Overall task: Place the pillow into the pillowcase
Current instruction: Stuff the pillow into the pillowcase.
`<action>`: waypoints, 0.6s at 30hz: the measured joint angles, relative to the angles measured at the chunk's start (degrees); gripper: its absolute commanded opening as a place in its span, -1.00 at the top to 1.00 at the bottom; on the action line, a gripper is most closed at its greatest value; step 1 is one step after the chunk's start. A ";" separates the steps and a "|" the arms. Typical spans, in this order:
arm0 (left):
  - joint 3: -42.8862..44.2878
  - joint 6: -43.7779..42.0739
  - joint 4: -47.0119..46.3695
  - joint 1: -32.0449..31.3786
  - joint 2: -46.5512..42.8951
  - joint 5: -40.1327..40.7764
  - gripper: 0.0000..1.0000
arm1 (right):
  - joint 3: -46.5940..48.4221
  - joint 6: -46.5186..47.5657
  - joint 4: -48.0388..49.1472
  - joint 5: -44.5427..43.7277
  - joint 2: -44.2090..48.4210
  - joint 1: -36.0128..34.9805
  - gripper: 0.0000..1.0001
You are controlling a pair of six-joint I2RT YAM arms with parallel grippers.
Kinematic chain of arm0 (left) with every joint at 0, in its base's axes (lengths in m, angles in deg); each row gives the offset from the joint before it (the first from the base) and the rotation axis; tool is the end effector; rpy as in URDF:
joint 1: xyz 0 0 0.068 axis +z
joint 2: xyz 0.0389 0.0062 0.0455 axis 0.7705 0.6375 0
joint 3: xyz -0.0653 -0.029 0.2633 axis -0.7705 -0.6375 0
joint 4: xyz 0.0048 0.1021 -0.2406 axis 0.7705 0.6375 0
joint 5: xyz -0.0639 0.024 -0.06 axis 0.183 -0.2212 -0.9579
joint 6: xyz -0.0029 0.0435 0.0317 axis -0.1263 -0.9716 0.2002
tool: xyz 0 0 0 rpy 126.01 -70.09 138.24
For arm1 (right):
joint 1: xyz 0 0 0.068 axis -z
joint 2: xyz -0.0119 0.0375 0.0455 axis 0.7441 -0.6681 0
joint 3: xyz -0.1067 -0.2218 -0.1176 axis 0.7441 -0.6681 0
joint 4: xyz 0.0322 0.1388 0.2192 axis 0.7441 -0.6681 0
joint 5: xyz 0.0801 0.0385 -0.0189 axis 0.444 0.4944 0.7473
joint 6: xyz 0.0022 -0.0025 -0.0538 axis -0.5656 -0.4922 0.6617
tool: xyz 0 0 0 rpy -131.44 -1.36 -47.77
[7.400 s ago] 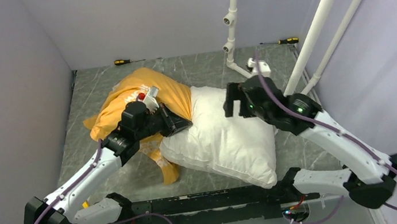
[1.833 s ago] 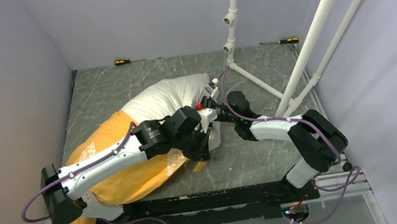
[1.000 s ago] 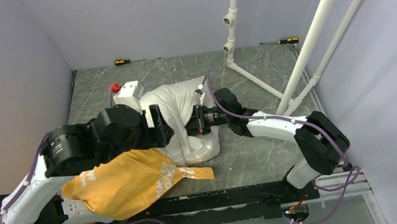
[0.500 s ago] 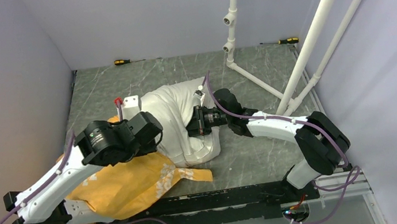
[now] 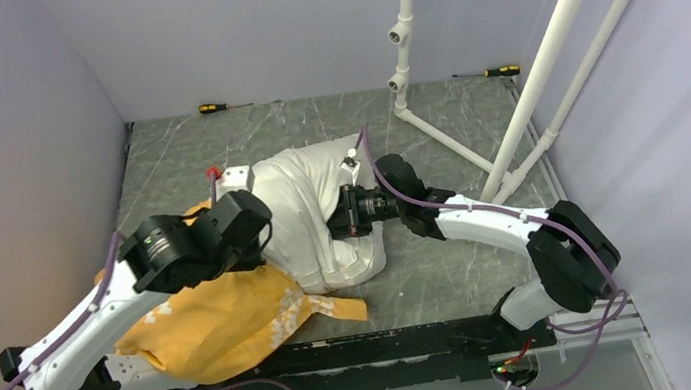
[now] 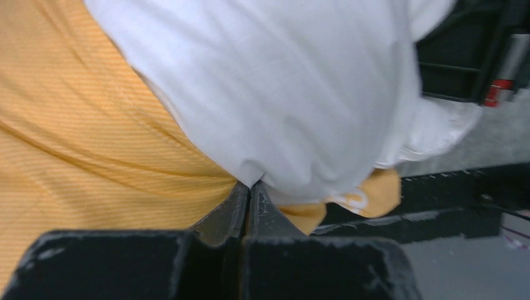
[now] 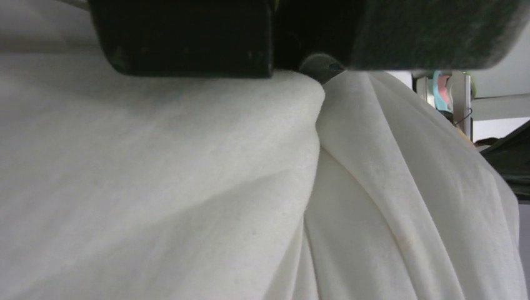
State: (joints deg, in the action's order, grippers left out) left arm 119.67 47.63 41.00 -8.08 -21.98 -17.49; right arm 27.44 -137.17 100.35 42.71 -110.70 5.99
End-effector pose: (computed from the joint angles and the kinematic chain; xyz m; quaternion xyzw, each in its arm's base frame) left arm 0.0983 -0.1280 0.3987 -0.0031 0.9440 -0.0523 0.3258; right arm 0.2221 0.2298 0.2354 -0.1178 0.8069 0.5560 0.1609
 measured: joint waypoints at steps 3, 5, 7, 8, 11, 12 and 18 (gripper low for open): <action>0.52 -4.63 -3.76 0.17 -2.84 -3.65 1.00 | 0.00 0.22 -1.55 -0.42 1.53 -0.02 1.00; 0.94 -6.99 -5.88 0.33 -4.48 -6.12 1.00 | 0.00 0.24 -2.71 -0.96 2.73 -0.07 1.00; 0.85 -9.16 -7.61 0.46 -5.77 -8.66 1.00 | 0.00 0.24 -3.41 -1.16 3.85 -0.09 1.00; 0.46 -10.51 -9.01 0.59 -6.51 -10.23 1.00 | 0.00 0.22 -3.63 -1.20 4.26 -0.09 1.00; -1.03 -13.49 -11.37 0.79 -7.32 -14.05 1.00 | -0.02 0.24 -4.96 -1.36 5.03 -0.17 1.00; -1.05 -14.56 -11.76 0.83 -6.91 -15.30 1.00 | -0.02 0.46 -5.88 -1.68 5.44 -0.22 1.00; -0.24 -18.58 -14.25 0.83 0.44 -21.68 1.00 | -0.04 3.67 -12.83 -6.23 10.16 -0.48 1.00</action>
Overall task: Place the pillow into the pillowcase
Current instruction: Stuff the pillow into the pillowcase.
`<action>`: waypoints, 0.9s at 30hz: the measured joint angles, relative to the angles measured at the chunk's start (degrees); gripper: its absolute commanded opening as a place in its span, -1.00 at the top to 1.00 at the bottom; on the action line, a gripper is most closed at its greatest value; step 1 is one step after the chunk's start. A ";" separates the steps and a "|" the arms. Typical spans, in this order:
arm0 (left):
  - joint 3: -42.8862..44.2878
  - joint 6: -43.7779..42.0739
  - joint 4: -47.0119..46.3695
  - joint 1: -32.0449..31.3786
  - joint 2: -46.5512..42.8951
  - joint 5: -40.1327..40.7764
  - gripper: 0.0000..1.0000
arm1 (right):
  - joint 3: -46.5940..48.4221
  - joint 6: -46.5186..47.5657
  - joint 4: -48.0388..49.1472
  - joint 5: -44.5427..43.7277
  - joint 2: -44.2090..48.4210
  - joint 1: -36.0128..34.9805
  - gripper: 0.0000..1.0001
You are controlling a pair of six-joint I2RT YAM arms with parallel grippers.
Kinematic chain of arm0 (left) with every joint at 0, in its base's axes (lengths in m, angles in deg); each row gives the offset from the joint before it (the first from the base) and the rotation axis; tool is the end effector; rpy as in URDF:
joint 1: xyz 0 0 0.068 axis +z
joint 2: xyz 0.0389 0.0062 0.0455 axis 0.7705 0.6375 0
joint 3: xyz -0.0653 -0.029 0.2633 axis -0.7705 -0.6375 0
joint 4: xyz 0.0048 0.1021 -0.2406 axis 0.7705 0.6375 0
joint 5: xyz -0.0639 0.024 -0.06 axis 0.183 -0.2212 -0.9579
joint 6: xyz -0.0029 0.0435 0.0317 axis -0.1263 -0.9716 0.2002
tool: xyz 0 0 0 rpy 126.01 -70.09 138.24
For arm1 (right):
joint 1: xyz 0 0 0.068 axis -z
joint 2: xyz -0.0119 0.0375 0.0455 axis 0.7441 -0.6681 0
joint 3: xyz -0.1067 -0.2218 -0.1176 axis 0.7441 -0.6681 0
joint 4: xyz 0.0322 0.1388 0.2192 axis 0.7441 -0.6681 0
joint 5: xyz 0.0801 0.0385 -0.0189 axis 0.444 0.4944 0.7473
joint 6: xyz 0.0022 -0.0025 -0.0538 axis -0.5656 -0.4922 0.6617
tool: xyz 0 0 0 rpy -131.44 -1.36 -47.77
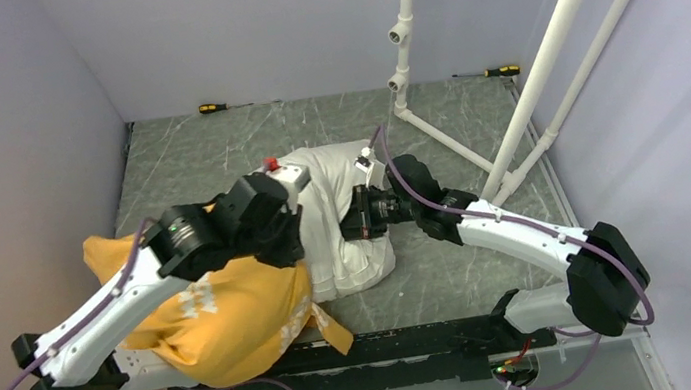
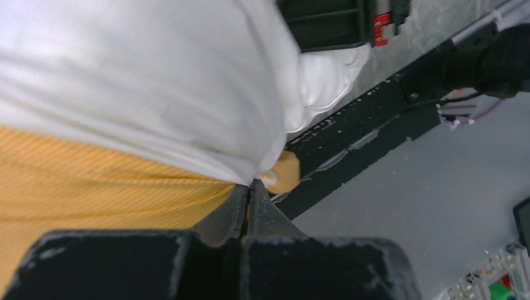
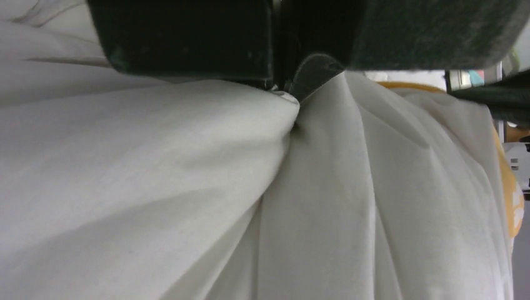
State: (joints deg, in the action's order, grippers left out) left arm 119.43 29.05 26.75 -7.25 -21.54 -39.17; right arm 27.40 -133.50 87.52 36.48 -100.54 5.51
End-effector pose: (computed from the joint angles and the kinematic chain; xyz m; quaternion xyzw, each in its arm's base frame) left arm 0.1036 -0.1559 0.4080 0.1779 0.9186 -0.2107 0.2832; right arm 0.1984 0.2073 0.2637 -0.1127 0.8266 0.5150 0.1970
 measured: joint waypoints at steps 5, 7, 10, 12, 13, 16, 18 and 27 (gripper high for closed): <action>0.48 -2.21 -5.03 0.09 6.51 -9.03 1.00 | -3.30 -0.76 4.63 0.22 0.50 -0.61 1.00; 2.03 -2.86 -6.08 0.07 9.01 -12.94 1.00 | -6.69 -2.64 10.10 0.68 0.74 -0.81 1.00; 5.86 -4.98 -5.84 0.20 12.74 -16.94 1.00 | -11.10 -5.81 18.86 0.79 1.22 -0.83 1.00; 8.90 -6.29 -5.16 0.79 14.49 -18.91 1.00 | -14.01 -8.17 25.31 0.50 1.46 -0.83 1.00; 10.25 -6.71 -4.79 1.42 15.17 -19.76 1.00 | -15.37 -9.16 28.06 0.02 1.86 -0.83 1.00; 15.85 -5.55 -15.17 6.62 17.77 -28.52 1.00 | -18.45 -10.51 32.09 -1.40 5.31 -1.70 1.00; 17.40 -4.28 -25.44 10.78 18.58 -33.57 1.00 | -19.19 -9.68 31.74 -4.39 9.64 -3.37 1.00; 23.74 -1.01 -36.48 17.77 27.17 -43.54 0.07 | -24.04 -6.32 25.94 -17.11 26.12 -5.73 1.00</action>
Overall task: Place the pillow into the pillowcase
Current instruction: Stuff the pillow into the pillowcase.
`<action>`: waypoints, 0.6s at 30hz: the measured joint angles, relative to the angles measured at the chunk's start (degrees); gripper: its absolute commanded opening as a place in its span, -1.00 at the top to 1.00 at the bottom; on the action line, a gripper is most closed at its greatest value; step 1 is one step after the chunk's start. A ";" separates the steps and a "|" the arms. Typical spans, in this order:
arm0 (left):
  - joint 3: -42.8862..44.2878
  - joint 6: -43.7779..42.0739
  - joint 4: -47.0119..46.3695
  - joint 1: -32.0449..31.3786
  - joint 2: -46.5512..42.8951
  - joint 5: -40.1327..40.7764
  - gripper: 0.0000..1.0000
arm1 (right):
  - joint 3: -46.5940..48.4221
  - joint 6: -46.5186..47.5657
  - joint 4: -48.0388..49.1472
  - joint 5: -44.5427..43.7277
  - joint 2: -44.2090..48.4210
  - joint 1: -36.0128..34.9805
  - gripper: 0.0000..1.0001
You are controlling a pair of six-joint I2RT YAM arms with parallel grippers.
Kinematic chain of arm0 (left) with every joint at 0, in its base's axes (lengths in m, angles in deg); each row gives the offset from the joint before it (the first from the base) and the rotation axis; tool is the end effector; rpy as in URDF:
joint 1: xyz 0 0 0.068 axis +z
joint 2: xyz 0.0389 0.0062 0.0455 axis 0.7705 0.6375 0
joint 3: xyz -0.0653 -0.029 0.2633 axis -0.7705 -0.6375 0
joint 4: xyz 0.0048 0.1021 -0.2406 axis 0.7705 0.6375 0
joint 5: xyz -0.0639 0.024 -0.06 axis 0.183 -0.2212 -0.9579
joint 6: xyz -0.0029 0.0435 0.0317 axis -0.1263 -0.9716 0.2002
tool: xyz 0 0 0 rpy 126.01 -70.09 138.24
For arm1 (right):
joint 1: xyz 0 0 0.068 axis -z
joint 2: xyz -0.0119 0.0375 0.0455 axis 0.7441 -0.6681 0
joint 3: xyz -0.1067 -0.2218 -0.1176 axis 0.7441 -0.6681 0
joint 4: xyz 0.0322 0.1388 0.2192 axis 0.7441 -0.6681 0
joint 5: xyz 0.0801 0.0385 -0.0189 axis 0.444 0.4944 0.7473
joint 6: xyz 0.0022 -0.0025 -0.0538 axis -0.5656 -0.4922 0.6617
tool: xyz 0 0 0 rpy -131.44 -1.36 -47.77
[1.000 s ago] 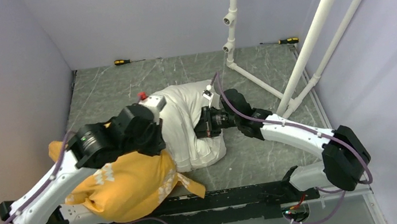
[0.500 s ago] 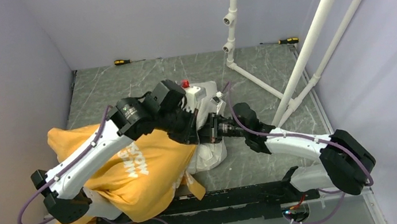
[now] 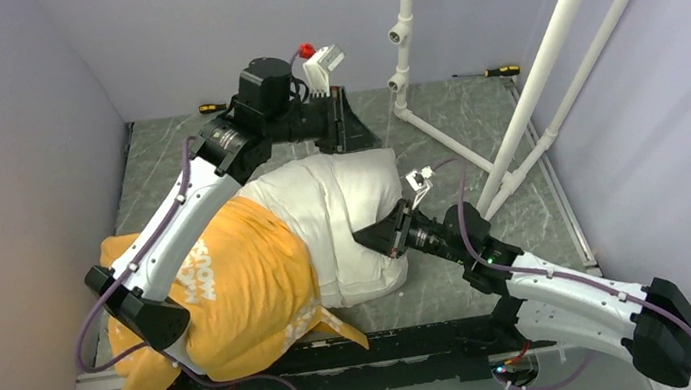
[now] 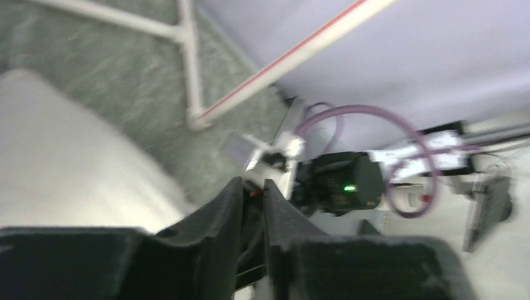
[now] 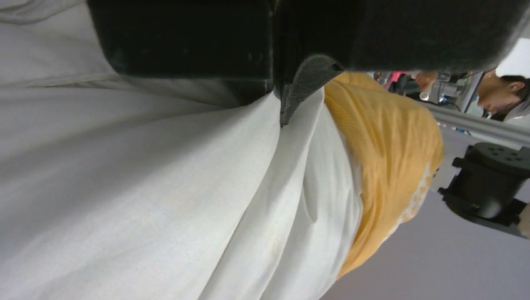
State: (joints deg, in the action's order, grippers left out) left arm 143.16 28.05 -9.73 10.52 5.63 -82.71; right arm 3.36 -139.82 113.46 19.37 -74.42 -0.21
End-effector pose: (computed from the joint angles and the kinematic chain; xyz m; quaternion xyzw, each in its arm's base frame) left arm 0.2497 -0.2365 0.4755 0.2404 0.7435 -0.5403 0.3122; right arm 0.1263 0.1547 0.2641 -0.0605 0.7000 0.5998 0.3830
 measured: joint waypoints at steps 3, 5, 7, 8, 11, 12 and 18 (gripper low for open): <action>-0.09 -1.49 6.95 -0.22 -0.26 8.02 -0.45 | -0.02 0.04 -0.55 -0.79 -1.09 -0.15 1.00; -0.11 -2.54 12.81 -0.17 -1.73 15.17 -0.53 | 0.00 0.04 -0.50 -0.76 -2.08 -0.31 1.00; -0.90 -3.61 19.45 0.17 -5.05 22.53 -0.55 | 0.02 0.02 -0.52 -0.68 -3.30 -0.39 1.00; -1.09 -3.91 21.20 0.28 -6.16 24.09 -0.57 | 0.02 0.02 -0.52 -0.61 -3.54 -0.42 1.00; -1.44 -5.18 30.18 0.26 -11.96 30.75 -0.66 | 0.33 0.04 -0.61 -0.28 -4.28 -0.55 1.00; -1.46 -5.40 32.94 0.24 -13.86 32.39 -0.70 | 0.50 0.09 -0.63 -0.24 -4.42 -0.57 1.00; -5.62 -3.26 47.54 0.22 -22.64 43.21 -0.77 | 2.80 0.87 -2.49 0.55 -6.08 -0.59 0.68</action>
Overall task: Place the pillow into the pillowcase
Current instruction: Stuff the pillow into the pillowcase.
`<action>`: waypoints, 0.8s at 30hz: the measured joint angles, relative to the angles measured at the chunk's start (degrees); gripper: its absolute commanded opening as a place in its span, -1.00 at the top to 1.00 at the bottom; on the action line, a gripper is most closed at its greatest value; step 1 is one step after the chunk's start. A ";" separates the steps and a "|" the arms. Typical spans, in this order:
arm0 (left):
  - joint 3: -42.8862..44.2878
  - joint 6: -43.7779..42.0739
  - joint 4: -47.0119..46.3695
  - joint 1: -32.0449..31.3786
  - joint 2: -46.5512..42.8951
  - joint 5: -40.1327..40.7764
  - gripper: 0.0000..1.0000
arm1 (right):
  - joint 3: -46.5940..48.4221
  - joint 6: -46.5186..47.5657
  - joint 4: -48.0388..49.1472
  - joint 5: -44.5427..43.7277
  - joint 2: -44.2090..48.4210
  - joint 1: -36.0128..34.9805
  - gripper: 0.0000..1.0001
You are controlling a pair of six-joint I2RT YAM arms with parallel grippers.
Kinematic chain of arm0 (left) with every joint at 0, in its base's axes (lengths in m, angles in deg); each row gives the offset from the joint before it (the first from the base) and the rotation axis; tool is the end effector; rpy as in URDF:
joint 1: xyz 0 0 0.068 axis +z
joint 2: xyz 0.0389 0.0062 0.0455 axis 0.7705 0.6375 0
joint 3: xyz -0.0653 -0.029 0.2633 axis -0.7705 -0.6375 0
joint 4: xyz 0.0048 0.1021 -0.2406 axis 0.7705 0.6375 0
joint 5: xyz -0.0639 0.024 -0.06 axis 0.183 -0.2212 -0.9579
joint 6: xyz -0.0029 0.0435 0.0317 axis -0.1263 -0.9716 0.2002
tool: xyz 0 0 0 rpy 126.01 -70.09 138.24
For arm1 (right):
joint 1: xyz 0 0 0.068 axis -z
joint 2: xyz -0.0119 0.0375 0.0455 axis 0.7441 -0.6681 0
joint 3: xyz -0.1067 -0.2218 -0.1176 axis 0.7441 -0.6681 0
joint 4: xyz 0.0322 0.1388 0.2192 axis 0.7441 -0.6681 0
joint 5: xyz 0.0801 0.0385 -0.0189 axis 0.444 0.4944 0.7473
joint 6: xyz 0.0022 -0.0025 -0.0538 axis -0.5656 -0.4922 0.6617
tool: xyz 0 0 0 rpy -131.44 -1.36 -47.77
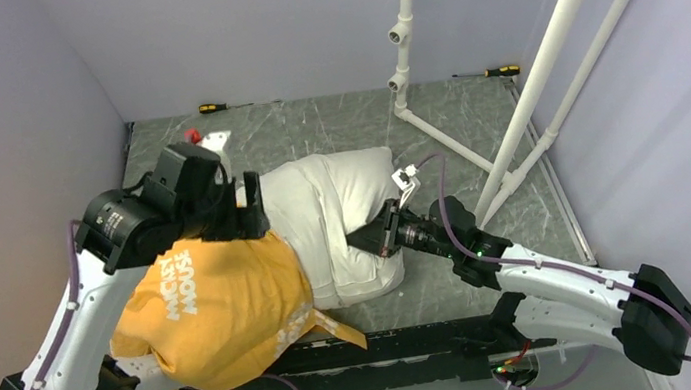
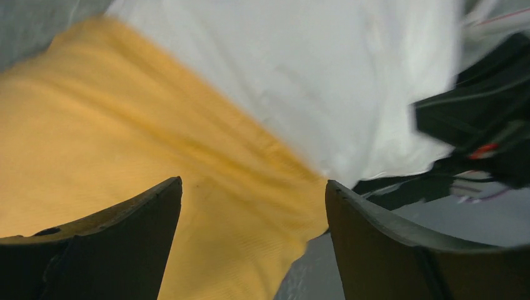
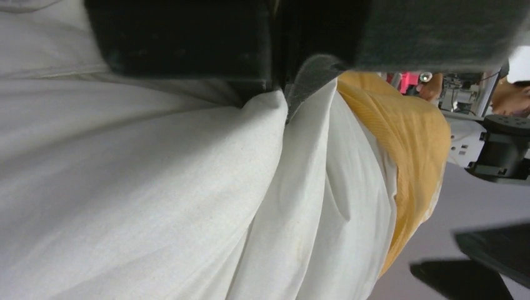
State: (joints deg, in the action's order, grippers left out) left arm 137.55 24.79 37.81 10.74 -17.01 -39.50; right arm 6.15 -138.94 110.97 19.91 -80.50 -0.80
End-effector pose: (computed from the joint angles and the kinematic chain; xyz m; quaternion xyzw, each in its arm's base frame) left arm 0.1344 -0.1063 0.4650 0.0660 0.9255 -0.1663 0.3338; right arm 0.1364 0.1699 0.2567 -0.0673 0.7334 0.5757 0.3553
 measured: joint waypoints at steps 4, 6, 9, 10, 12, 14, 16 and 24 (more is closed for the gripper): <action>-10.01 2.51 3.96 0.98 -3.54 2.75 -0.69 | 3.54 1.95 -7.69 -1.49 1.07 -0.20 -0.09; -14.05 3.34 3.43 2.08 -3.58 2.99 -0.38 | 6.99 3.54 -16.09 -4.42 3.15 -0.61 -0.36; -18.43 3.54 1.20 4.20 -3.52 2.01 -0.16 | 14.67 6.91 -30.67 -10.97 7.13 -1.05 -0.60; -19.58 3.19 0.07 4.72 -3.72 1.31 -0.12 | 16.11 7.43 -32.68 -12.22 7.80 -1.20 -0.66; -21.51 2.93 -1.86 5.31 -4.22 -0.24 -0.04 | 21.00 9.70 -39.01 -16.00 9.20 -1.27 -0.70; -23.63 2.43 -4.00 5.42 -5.16 -1.97 -0.03 | 25.24 12.02 -42.99 -18.12 9.42 -1.27 -0.72; -25.33 1.81 -5.62 5.49 -6.32 -3.37 -0.02 | 28.83 14.45 -45.62 -19.10 8.55 -1.31 -0.75; -32.20 0.57 -12.70 5.57 -11.43 -13.20 0.15 | 39.47 21.35 -41.44 -17.09 0.26 -1.68 -0.86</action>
State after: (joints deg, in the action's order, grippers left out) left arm 105.35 25.36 25.11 16.31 -28.45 -52.70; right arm 45.63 -117.59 69.53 2.82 -80.23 -2.49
